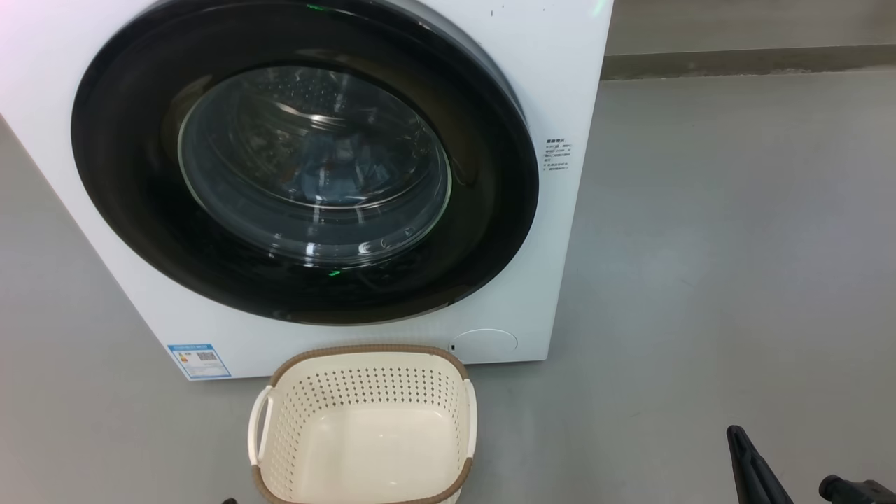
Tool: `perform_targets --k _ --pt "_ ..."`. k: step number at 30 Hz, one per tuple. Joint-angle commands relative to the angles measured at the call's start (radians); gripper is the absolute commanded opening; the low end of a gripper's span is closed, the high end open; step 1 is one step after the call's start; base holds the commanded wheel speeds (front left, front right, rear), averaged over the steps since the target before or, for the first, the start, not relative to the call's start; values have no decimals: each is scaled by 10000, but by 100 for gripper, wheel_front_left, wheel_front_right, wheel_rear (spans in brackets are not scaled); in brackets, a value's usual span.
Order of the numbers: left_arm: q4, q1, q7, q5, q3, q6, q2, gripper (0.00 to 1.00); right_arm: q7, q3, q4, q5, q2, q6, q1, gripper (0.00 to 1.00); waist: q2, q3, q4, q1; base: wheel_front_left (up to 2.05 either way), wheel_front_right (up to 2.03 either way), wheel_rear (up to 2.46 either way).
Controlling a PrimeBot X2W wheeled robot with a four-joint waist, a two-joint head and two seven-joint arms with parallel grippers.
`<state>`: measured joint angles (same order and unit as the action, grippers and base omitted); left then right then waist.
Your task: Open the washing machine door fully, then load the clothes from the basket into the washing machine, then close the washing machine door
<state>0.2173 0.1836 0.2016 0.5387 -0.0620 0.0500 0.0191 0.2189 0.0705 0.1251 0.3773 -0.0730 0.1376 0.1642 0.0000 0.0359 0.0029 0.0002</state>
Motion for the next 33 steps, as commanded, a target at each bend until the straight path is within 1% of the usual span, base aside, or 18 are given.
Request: perform_targets --k 1,33 --pt "-173 -432 -73 290 142 53 118 0 -75 -27 -183 333 -93 -16 -386 0 0 -5 0 -2 0 0 0" --pt "-34 -1190 -1011 3467 635 284 177 0 -980 7 233 4078 -72 -32 -1090 0 0 -123 -9 -2 0 0 0"
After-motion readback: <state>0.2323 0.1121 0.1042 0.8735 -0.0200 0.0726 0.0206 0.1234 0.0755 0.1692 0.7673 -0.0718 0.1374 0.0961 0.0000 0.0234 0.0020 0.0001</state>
